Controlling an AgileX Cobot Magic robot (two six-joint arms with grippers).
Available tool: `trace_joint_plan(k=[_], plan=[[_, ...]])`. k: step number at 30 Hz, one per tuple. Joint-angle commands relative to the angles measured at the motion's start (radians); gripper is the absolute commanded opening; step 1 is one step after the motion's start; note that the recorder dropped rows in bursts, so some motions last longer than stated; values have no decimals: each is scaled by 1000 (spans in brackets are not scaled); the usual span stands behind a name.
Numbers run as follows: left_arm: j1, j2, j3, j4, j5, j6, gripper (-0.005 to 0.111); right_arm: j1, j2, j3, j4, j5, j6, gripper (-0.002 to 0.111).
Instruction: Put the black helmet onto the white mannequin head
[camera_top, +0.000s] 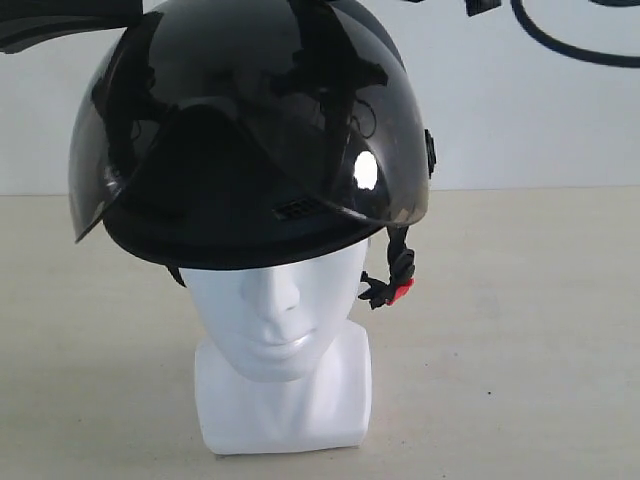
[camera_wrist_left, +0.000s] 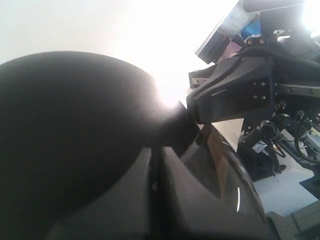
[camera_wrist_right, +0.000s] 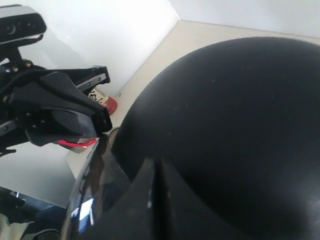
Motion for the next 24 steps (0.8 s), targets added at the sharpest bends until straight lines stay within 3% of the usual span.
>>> trace_joint_plan(k=[1, 24], plan=[[-1, -5, 25, 13, -12, -8, 4, 47, 11, 66, -51, 12, 2, 0], [-1, -49, 75, 13, -12, -8, 4, 57, -6, 69, -58, 71, 14, 0]])
